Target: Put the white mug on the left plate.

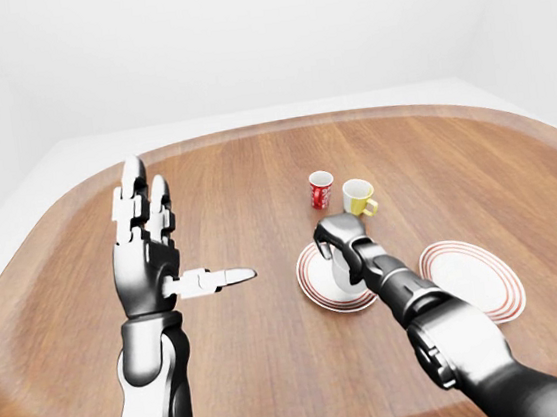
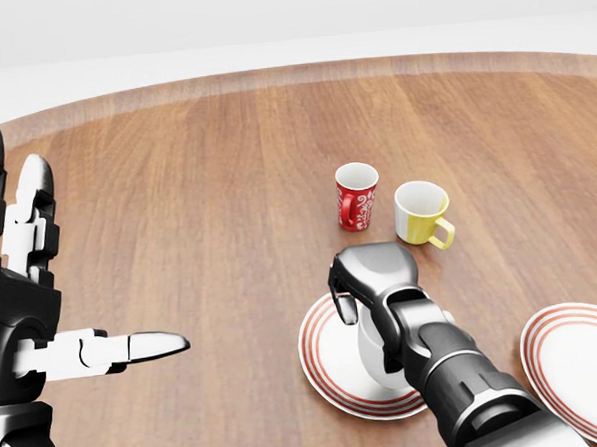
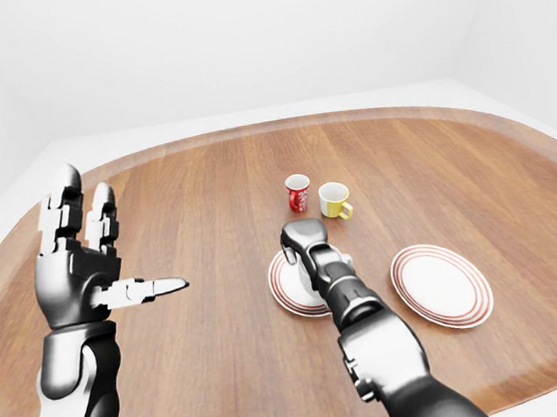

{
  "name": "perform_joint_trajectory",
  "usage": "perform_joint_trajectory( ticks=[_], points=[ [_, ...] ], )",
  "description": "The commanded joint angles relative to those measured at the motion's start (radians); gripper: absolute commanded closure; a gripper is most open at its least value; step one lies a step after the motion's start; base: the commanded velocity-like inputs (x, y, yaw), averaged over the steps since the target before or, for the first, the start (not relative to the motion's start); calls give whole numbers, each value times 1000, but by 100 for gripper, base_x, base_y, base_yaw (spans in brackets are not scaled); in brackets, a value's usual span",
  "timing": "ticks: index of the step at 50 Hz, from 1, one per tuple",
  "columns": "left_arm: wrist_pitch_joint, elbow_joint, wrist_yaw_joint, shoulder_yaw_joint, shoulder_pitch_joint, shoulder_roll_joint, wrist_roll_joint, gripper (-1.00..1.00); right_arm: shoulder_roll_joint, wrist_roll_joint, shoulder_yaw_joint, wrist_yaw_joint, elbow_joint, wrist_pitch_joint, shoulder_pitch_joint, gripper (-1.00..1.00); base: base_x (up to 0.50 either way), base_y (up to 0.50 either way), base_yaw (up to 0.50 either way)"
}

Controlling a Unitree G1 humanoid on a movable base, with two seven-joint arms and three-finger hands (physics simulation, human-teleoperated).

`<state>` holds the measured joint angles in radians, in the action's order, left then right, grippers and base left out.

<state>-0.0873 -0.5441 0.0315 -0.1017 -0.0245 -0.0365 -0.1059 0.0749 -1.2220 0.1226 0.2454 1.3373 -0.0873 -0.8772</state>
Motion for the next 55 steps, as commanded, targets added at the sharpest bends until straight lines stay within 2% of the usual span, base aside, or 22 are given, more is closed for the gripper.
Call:
perform_joint_trajectory(
  ticks=[1,55],
  points=[
    [0,1,0,0,1,0,0,-96,-3,-2,3,20,3,0,5,100,0,0,0],
    [0,3,-3,-1,0,0,-2,-96,2,-5,-11,-45,14,0,-31,100,0,0,0]
  ],
)
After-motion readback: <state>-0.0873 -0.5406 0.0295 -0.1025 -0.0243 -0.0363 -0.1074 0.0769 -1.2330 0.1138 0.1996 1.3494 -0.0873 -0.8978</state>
